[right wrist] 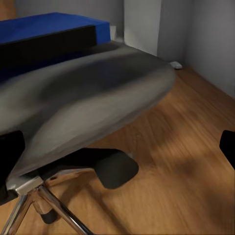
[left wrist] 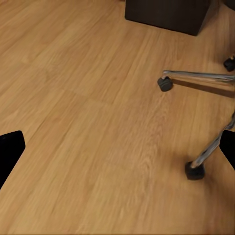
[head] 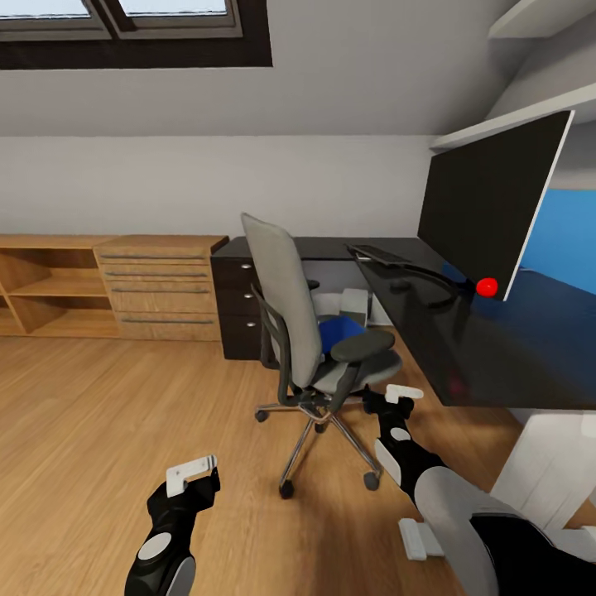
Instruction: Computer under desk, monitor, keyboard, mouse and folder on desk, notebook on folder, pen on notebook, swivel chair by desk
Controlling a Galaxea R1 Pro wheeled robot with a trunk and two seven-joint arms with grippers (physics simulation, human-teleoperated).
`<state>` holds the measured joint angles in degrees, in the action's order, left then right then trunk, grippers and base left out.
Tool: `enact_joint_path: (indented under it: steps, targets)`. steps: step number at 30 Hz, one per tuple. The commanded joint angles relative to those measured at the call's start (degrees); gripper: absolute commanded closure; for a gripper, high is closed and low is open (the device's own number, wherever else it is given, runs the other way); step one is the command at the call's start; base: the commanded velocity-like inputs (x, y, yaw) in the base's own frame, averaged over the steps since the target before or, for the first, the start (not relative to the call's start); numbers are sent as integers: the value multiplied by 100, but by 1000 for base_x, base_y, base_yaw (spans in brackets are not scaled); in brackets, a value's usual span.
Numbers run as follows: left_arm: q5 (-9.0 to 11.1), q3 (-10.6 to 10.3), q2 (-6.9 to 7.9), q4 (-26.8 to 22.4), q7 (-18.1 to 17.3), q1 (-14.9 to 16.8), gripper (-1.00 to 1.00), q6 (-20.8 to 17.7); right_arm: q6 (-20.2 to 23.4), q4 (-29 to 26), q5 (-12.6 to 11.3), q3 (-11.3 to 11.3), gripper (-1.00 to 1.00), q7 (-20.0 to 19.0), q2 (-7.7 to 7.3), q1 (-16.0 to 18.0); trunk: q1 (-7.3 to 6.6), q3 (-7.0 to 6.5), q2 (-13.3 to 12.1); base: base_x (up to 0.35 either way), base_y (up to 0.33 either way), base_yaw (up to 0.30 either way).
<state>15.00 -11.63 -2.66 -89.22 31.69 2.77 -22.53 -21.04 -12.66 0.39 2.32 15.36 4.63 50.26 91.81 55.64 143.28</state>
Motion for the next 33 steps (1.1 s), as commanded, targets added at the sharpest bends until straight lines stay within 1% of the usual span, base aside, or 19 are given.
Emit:
enact_joint_path:
  steps: [1, 7, 22, 33]
  targets:
    - [47, -10, 2, -7, 46, 4, -100, -15, -23, 5, 4, 22, -100, 2, 3, 3, 0, 6, 2, 122, 0, 0]
    - [47, -9, 3, -7, 47, 4, -100, -20, -23, 8, 4, 22, -100, 2, 3, 1, 0, 6, 2, 168, 0, 0]
    - [44, -6, 3, -7, 57, 4, -100, -24, -23, 10, 4, 14, -100, 2, 48, 1, 0, 11, 2, 11, 0, 7]
    - [40, 3, 3, -7, 57, 4, -100, -24, -23, 52, 4, 14, -100, 2, 51, 1, 0, 11, 2, 0, 0, 240]
